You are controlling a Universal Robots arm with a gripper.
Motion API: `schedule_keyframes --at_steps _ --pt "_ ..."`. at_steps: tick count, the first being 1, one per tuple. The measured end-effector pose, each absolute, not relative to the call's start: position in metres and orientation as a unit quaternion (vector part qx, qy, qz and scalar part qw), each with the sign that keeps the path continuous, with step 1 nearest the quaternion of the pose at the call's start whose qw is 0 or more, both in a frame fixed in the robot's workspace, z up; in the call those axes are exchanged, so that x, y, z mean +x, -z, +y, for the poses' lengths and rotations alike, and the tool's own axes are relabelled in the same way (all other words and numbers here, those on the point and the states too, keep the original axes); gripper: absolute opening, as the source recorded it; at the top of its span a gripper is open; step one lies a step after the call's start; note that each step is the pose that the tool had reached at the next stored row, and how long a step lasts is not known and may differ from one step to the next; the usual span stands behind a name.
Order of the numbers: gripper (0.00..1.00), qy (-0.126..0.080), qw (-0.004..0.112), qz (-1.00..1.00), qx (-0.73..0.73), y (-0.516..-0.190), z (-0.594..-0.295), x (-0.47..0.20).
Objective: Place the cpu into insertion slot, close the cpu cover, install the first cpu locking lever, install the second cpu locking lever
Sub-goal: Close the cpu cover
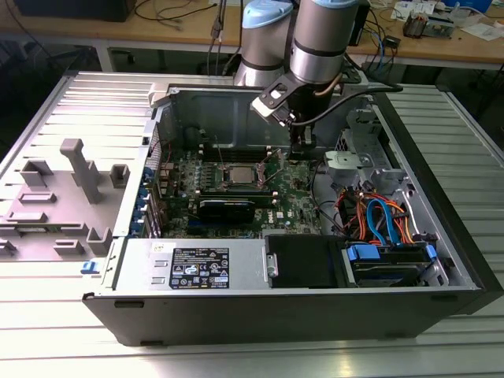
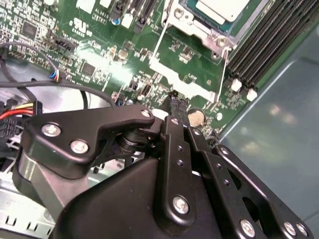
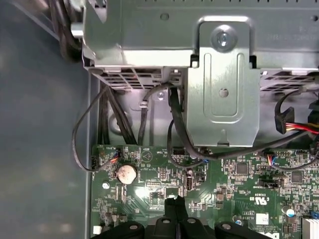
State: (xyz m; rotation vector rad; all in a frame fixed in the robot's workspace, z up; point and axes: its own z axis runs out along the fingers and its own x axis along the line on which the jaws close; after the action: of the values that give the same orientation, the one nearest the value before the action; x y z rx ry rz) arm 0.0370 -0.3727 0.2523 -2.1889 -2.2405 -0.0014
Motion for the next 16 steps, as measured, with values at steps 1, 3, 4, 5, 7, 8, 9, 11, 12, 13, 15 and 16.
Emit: schedule_keyframes --at_steps 1,3,4,5,7,8,9,11,12,13,15,16 --pt "0.11 0.0 0.005 -0.717 -0.697 -0.252 -0.373 0.035" --pt "0.11 -0.001 0.006 -0.72 -0.694 -0.252 -0.373 0.028" --pt "0.11 -0.001 0.006 -0.721 -0.693 -0.252 -0.373 0.024" --pt "0.11 -0.001 0.006 -0.722 -0.692 -0.252 -0.373 0.02" --pt "0.11 -0.001 0.006 -0.723 -0.691 -0.252 -0.373 0.015" --pt "0.11 -0.001 0.006 -0.723 -0.691 -0.252 -0.373 0.011" --pt "0.11 -0.001 0.007 -0.724 -0.69 -0.252 -0.373 0.009" --pt "0.11 -0.001 0.007 -0.724 -0.689 -0.253 -0.373 0.005" --pt "0.11 -0.001 0.007 -0.725 -0.689 -0.253 -0.373 0.003" --pt "0.11 -0.001 0.007 -0.725 -0.689 -0.253 -0.373 0.001" --pt "0.11 -0.001 0.007 -0.725 -0.689 -0.254 -0.373 -0.006" --pt "0.11 -0.001 0.007 -0.725 -0.689 -0.254 -0.373 -0.009"
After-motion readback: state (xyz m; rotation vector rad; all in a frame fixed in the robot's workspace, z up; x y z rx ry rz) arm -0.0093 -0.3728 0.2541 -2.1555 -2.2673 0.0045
